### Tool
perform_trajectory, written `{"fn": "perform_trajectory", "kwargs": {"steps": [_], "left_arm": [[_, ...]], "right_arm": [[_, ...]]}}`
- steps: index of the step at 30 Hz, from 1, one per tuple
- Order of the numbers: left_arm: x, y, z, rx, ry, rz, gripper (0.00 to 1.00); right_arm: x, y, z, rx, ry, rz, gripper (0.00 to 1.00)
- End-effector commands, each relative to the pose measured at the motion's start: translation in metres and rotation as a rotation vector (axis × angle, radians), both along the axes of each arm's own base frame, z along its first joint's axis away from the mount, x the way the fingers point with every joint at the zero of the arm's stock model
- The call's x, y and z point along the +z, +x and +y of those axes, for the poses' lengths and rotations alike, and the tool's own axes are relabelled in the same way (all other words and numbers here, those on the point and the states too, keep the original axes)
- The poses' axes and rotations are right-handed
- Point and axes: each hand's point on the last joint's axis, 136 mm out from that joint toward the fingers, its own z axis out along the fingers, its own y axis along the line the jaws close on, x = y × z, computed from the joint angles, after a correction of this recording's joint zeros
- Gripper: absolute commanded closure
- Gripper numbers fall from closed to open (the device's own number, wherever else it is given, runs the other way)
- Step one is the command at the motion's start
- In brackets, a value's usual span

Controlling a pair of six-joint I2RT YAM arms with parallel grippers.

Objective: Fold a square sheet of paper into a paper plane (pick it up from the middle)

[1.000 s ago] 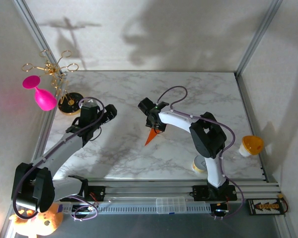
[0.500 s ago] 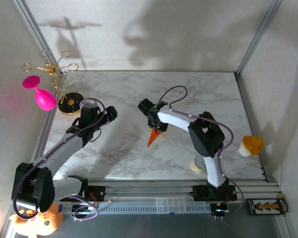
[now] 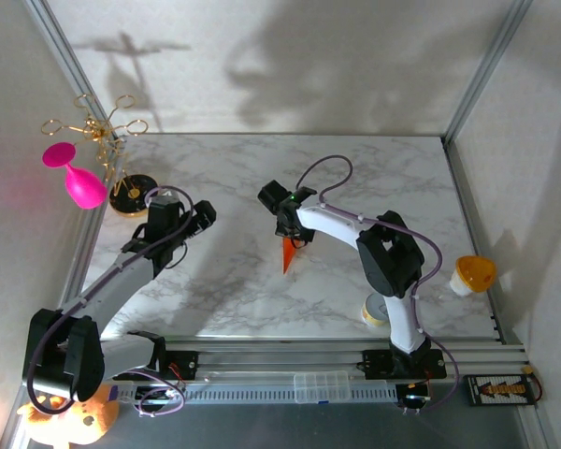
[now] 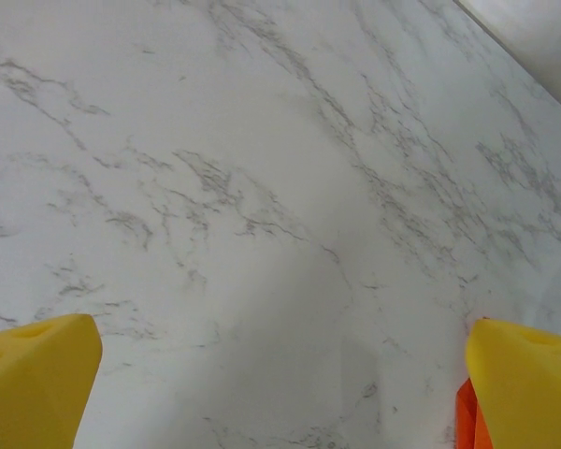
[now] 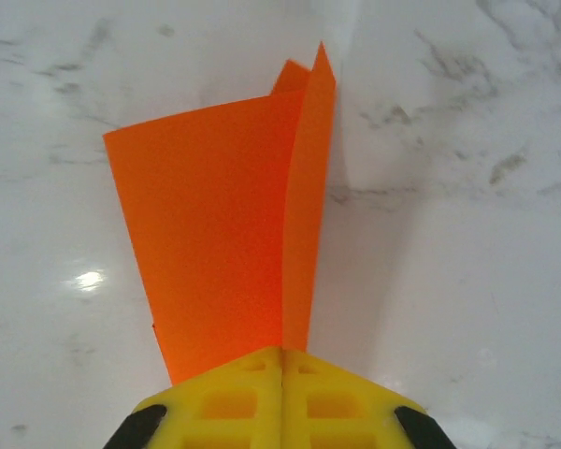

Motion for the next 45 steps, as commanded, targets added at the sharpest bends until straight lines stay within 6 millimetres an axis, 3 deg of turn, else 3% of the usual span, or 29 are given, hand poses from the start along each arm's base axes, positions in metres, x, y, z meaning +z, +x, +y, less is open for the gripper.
{"fn": "perform_trajectory", "kwargs": {"steps": [1, 8, 15, 18, 24, 34, 39, 41, 45], "left_arm": [[0.0, -0.006, 0.009, 0.037, -0.038, 0.0, 0.01], [0.0, -0.012, 0.022, 0.092, -0.145, -0.017, 0.01], [-0.007, -0.017, 0.002, 0.032, -0.28, -0.019, 0.02], [-0.014, -0.019, -0.005, 0.021, -0.326, -0.006, 0.05], [-0.035, -0.024, -0.022, 0.006, -0.417, 0.03, 0.14], [-0.068, -0.032, -0.056, -0.048, -0.448, 0.113, 0.39], [-0.075, -0.033, -0.076, -0.093, -0.467, 0.132, 0.47], [-0.077, -0.032, -0.082, -0.108, -0.475, 0.135, 0.48], [-0.078, -0.031, -0.091, -0.134, -0.475, 0.145, 0.49]], "right_arm": [[0.046, 0.017, 0.034, 0.124, 0.128, -0.118, 1.0], [0.078, 0.019, 0.11, 0.432, 0.452, -0.207, 1.0], [0.077, 0.003, 0.14, 0.574, 0.649, -0.199, 1.0], [0.074, 0.0, 0.136, 0.578, 0.701, -0.196, 1.0], [0.045, -0.009, 0.126, 0.571, 0.78, -0.126, 1.0], [0.012, -0.013, 0.092, 0.462, 0.778, -0.106, 0.98], [-0.005, -0.015, 0.081, 0.438, 0.713, -0.083, 0.88], [-0.008, -0.007, 0.068, 0.409, 0.692, -0.088, 0.83], [-0.011, -0.009, 0.066, 0.421, 0.679, -0.08, 0.78]]}}
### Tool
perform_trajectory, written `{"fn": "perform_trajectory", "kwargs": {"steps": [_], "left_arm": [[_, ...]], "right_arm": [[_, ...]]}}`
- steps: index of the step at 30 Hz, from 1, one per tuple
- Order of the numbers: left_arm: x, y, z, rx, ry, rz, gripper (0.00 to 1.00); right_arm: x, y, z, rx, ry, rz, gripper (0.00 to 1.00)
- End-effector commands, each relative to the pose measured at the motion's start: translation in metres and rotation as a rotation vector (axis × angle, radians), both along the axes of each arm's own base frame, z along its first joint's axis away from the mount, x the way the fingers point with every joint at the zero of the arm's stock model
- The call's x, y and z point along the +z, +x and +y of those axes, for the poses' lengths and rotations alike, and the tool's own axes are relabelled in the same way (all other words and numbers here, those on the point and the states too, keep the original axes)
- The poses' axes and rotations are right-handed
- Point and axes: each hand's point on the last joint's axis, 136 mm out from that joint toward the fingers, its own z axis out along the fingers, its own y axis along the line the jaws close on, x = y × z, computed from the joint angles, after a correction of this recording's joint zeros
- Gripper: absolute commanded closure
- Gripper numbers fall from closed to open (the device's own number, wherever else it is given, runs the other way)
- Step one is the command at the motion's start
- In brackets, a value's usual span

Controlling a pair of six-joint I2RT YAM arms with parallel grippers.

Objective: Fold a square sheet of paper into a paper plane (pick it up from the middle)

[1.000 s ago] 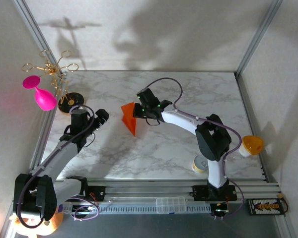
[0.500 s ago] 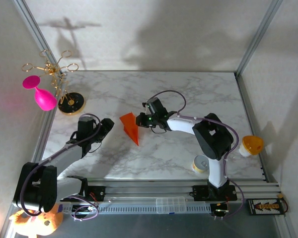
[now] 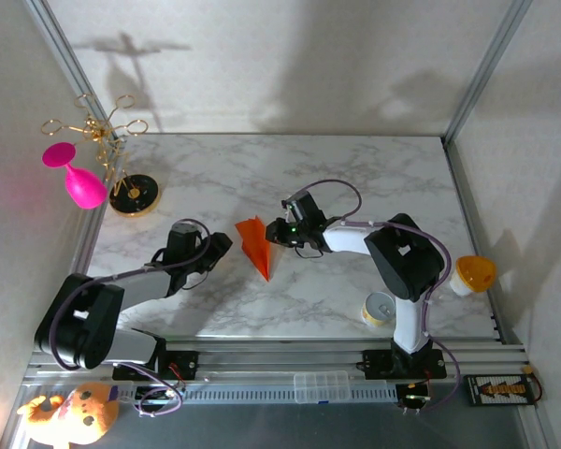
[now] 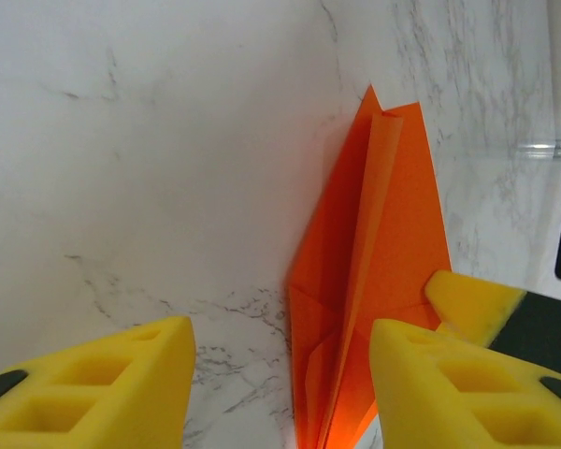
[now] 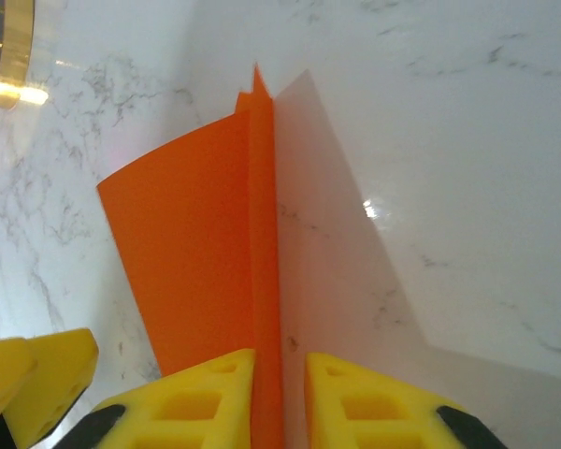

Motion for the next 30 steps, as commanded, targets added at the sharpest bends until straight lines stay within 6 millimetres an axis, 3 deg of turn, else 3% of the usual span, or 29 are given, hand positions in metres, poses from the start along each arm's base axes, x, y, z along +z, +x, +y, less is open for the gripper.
{"fn": "perform_trajectory", "kwargs": {"steps": [1, 9, 17, 30], "left_arm": [[0.008, 0.007, -0.011, -0.025, -0.032, -0.028, 0.49], [0.001, 0.007, -0.025, -0.072, -0.049, -0.013, 0.55], [0.002, 0.011, -0.053, -0.185, -0.109, -0.01, 0.66], [-0.003, 0.028, -0.07, -0.24, -0.15, -0.012, 0.76]], "right_arm": [[0.005, 0.001, -0.009, 0.0, -0.024, -0.022, 0.78], [-0.005, -0.002, -0.01, 0.021, -0.05, -0.002, 0.81], [-0.008, -0.003, -0.009, 0.031, -0.052, 0.006, 0.81], [-0.012, -0.005, -0.008, 0.042, -0.049, 0.02, 0.82]]}}
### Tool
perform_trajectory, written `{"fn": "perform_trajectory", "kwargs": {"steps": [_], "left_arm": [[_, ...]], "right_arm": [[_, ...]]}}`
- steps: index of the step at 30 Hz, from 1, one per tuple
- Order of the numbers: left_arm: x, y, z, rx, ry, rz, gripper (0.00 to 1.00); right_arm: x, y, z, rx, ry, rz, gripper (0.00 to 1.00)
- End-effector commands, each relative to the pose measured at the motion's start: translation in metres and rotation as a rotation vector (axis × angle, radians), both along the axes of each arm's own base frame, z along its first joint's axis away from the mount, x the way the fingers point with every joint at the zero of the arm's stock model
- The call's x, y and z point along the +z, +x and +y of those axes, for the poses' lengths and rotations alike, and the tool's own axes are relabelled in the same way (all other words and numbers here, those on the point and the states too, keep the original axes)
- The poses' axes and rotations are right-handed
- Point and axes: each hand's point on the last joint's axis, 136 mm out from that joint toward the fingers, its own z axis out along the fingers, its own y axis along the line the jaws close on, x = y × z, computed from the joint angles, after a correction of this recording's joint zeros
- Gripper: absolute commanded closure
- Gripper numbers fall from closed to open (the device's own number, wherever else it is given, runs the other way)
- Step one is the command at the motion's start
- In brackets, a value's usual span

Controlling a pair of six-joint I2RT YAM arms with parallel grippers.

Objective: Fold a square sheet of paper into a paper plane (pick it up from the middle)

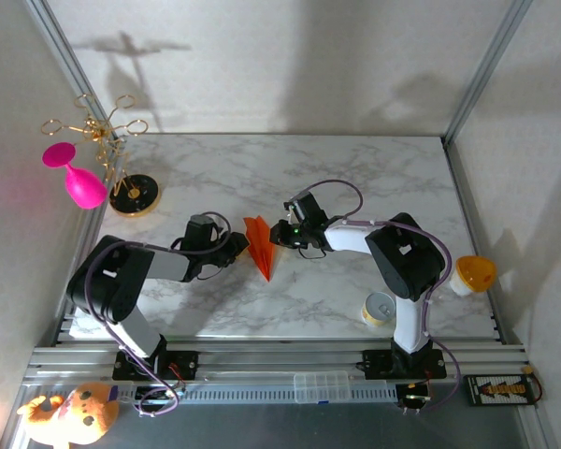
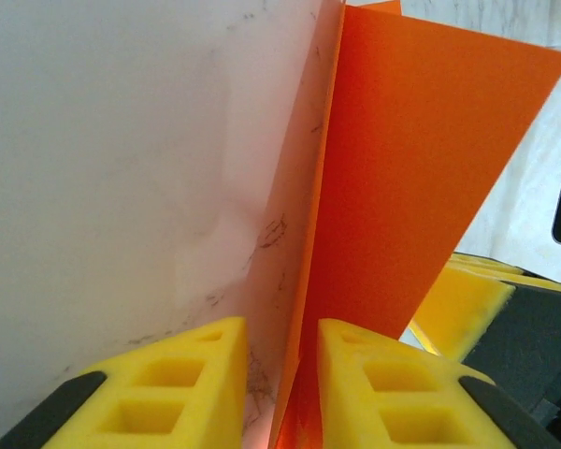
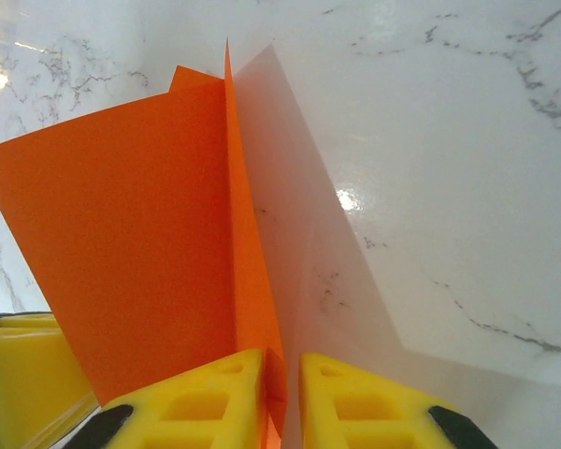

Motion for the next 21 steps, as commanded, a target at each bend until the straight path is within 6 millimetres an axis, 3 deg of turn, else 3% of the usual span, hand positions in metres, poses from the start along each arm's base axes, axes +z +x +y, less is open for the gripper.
{"fn": "perform_trajectory", "kwargs": {"steps": [1, 9, 15, 21], "left_arm": [[0.014, 0.009, -0.014, -0.05, -0.041, -0.058, 0.77], [0.012, 0.012, -0.016, -0.051, -0.052, -0.052, 0.91], [0.014, 0.014, -0.008, -0.009, -0.014, -0.054, 1.0], [0.023, 0.012, 0.014, 0.093, 0.056, -0.064, 1.0]], "right_arm": [[-0.002, -0.002, 0.001, 0.024, -0.001, 0.01, 0.82], [-0.001, -0.007, 0.006, 0.066, 0.025, 0.022, 0.78], [0.0, 0.001, -0.001, 0.021, -0.01, 0.008, 0.94], [0.007, 0.006, -0.018, -0.06, -0.025, -0.023, 0.97]]}}
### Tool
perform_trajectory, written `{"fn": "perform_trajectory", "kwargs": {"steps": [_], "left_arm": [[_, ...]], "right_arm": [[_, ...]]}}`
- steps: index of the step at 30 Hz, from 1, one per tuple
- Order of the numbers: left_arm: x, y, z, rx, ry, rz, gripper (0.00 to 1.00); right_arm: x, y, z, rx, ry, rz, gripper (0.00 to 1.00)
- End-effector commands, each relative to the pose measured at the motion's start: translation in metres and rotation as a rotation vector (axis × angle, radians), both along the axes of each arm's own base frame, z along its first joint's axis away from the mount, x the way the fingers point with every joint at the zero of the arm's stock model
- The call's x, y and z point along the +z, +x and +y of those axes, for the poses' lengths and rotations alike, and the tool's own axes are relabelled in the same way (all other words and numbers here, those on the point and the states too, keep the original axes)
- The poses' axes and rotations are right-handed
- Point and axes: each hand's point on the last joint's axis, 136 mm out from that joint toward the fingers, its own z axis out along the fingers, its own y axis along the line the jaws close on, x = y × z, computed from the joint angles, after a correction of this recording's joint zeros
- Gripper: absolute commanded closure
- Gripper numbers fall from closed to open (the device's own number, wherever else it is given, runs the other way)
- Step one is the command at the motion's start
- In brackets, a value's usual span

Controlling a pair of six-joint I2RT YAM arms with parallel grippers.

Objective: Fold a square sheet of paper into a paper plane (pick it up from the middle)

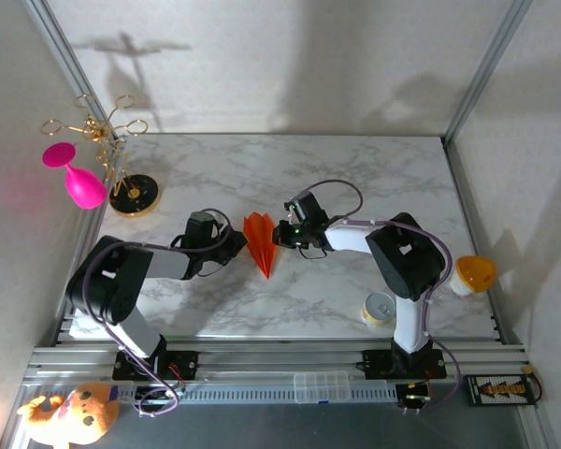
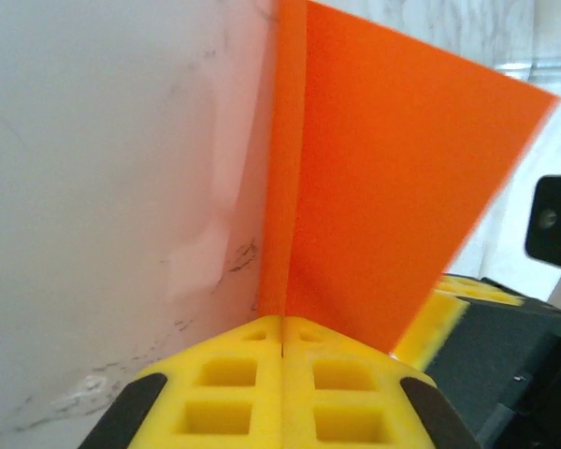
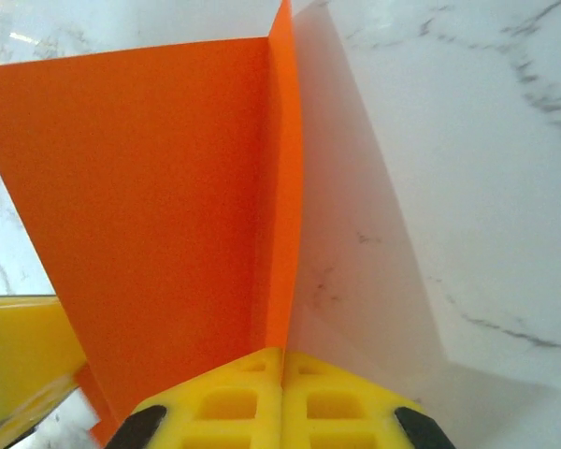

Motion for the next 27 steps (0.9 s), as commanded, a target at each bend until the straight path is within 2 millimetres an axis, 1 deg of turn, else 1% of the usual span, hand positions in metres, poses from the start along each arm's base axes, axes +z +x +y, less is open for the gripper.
{"fn": "perform_trajectory", "kwargs": {"steps": [1, 3, 6, 9, 15, 19, 24, 27], "left_arm": [[0.01, 0.001, 0.014, 0.079, 0.044, -0.023, 1.0], [0.008, -0.004, 0.019, 0.105, 0.042, -0.014, 1.0], [0.001, -0.01, 0.027, 0.141, 0.069, 0.014, 1.0], [-0.003, -0.013, 0.031, 0.168, 0.062, 0.025, 1.0], [-0.013, -0.018, 0.027, 0.169, 0.055, 0.061, 1.0], [-0.022, -0.02, 0.03, 0.186, 0.07, 0.097, 1.0], [-0.024, -0.018, 0.03, 0.185, 0.082, 0.115, 0.99], [-0.026, -0.016, 0.028, 0.168, 0.098, 0.122, 0.97]], "right_arm": [[0.01, 0.005, -0.015, -0.068, -0.011, -0.024, 0.97], [0.011, 0.005, -0.017, -0.083, -0.006, -0.024, 0.97], [0.008, 0.003, -0.019, -0.1, -0.007, -0.01, 0.98], [0.006, 0.001, -0.019, -0.108, 0.007, 0.003, 0.97], [-0.001, -0.003, -0.014, -0.093, 0.023, 0.034, 0.97], [-0.005, -0.004, -0.013, -0.087, 0.017, 0.043, 0.97], [-0.009, -0.005, -0.01, -0.063, 0.01, 0.064, 0.95], [-0.009, -0.006, -0.009, -0.047, 0.009, 0.066, 0.91]]}}
